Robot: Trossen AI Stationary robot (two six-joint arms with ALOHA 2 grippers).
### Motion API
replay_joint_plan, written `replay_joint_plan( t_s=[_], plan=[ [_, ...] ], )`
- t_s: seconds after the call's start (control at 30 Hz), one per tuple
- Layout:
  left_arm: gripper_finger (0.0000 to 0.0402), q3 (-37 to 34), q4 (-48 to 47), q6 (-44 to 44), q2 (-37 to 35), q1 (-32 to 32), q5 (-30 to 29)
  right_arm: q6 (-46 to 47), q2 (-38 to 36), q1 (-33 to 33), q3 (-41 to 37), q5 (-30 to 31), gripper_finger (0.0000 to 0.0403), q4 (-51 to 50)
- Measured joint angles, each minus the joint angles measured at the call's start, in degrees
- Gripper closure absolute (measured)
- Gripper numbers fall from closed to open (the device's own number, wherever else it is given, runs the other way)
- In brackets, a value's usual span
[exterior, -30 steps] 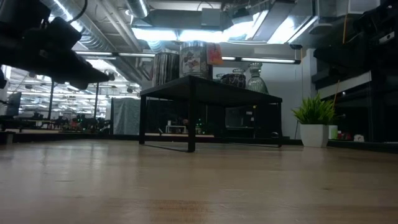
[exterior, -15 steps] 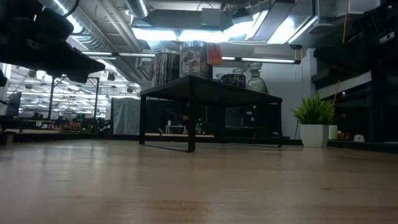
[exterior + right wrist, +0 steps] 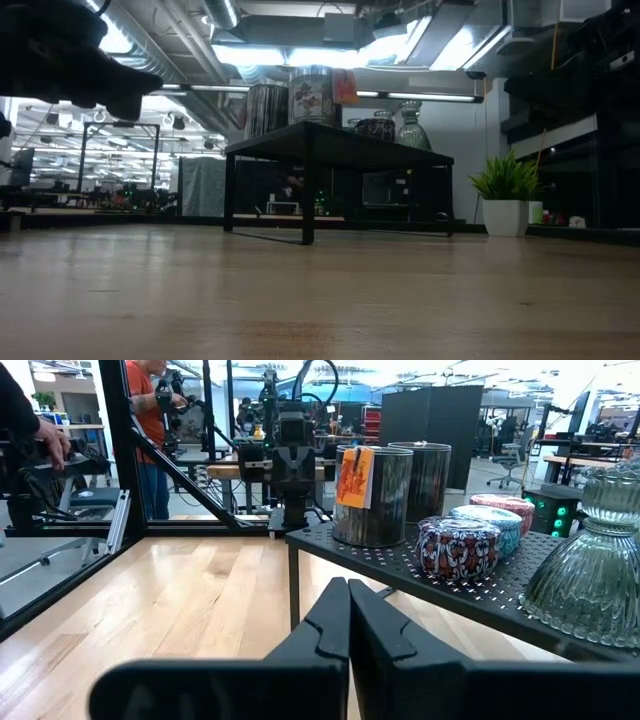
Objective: Pick & Place candle stick holders
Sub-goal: Return to Home Position
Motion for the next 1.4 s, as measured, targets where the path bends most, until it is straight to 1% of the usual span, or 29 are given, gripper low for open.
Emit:
replay_joint_plan(
  t_s=[0.2,1.4],
  plan=[
    [0.0398,0.0,-0.1,0.0,-1.7,0.0,0.7,0.0,0.0,0.0,0.0,0.0,0.0402,0.0],
    [0.0398,0.0,-0.2,-1.5,-1.7,0.0,1.4,0.0,0.0,0.0,0.0,0.0,0.0402,0.0]
  ],
)
